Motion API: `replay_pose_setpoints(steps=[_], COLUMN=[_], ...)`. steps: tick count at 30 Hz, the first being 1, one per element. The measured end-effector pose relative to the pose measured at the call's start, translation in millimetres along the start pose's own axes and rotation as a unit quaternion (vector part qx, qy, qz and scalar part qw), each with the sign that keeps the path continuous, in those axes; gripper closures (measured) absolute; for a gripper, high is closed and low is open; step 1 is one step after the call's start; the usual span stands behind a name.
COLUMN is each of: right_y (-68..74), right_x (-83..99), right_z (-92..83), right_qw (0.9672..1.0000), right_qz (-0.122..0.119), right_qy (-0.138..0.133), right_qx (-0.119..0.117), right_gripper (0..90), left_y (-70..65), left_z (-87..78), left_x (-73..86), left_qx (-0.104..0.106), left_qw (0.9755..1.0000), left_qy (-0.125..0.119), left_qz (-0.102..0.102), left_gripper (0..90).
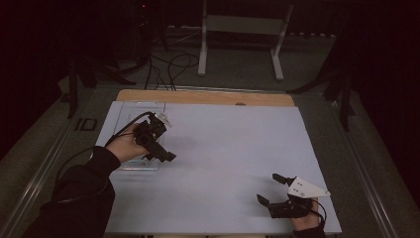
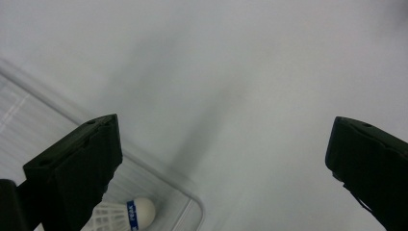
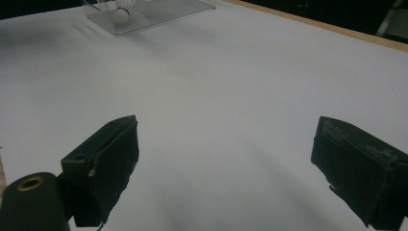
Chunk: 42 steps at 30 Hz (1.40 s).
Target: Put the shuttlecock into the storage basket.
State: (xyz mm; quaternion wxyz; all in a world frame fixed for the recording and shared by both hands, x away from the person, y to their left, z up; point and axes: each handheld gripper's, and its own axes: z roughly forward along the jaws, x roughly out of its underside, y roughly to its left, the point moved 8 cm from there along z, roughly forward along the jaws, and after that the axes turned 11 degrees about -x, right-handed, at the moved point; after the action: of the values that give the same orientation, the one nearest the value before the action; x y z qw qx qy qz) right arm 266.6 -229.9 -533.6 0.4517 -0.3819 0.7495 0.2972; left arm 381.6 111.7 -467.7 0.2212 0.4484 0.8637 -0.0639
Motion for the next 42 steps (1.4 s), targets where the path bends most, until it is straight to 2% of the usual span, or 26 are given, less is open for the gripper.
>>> replay_pose_setpoints(steps=[8,15,21,28,34,42], right_y=[-0.3,-0.3,-0.4,-0.5,-0.3,-0.4], right_x=[-0.1,-0.3,-0.6,-0.5,-0.7,-0.3], right_z=[-0.4,-0.6,-0.9,-0.4,-0.5,-0.1], right_qw=[1.0000,1.0000,1.0000,1.0000,1.0000,1.0000], right_qz=[0.000,0.000,-0.001,-0.001,-0.001,-0.001], right_qy=[0.000,0.000,-0.001,0.000,0.000,0.001], right_qx=[0.000,0.000,0.001,0.001,0.001,0.001], right_gripper=[9.6,9.6,9.6,9.6,9.6,9.6], left_y=[-16.0,-33.7,-44.7,-57.7,-66.4,-75.4], left_z=[1.2,4.0,7.1,11.4,19.6,29.3], left_x=[-11.4,-20.6,-27.1,-30.7,-29.4,-24.7], left_qx=[0.018,0.028,0.035,0.040,0.035,0.044], left_qw=[0.9996,0.9984,0.9974,0.9961,0.9955,0.9948], left_qy=[-0.019,-0.028,-0.040,-0.048,-0.046,-0.054], left_qz=[0.012,0.042,0.048,0.063,0.075,0.075], left_gripper=[0.2,0.2,0.2,0.2,0.2,0.2])
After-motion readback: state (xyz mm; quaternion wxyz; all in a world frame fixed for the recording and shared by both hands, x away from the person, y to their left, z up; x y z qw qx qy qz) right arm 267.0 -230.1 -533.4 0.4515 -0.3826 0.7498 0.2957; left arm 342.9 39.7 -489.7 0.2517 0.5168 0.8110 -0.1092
